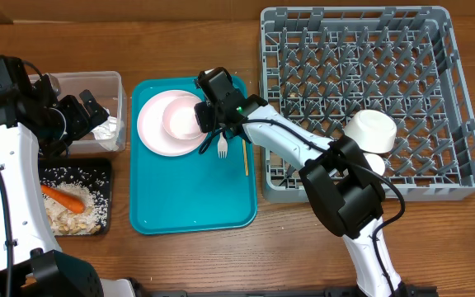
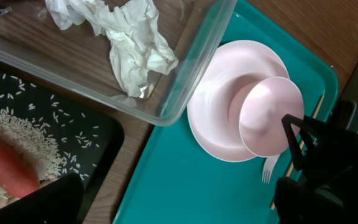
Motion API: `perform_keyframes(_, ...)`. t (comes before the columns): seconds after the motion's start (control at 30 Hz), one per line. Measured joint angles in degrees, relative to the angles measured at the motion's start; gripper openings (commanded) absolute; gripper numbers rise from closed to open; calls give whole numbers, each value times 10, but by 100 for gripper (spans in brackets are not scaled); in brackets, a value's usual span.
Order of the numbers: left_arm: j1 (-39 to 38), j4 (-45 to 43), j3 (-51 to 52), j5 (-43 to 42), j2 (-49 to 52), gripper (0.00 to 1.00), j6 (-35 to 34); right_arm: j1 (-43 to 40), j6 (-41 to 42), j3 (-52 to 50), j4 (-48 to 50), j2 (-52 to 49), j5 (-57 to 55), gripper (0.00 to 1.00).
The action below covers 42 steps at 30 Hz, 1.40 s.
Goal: Sort waste into correct bins and load items into the dishwasher rack
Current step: 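Grasp the rim of the small pink bowl-plate with the right gripper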
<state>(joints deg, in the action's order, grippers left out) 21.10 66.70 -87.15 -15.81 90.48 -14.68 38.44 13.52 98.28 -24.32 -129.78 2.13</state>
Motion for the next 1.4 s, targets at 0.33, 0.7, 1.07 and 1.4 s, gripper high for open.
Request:
perform_keyframes(0.33, 0, 0, 0, 0, 0, 100, 0, 0, -1, 0, 1, 0, 0, 26)
perform_keyframes(0.7, 0, 0, 0, 0, 0, 100, 0, 0, -1, 0, -8, 0, -11, 23)
perform_keyframes(1.07, 0, 0, 0, 0, 0, 100, 0, 0, 0, 0, -6, 0, -15, 14)
perform_keyframes(1.4, 0, 0, 0, 0, 0, 100, 0, 0, 0, 0, -5, 0, -15, 4)
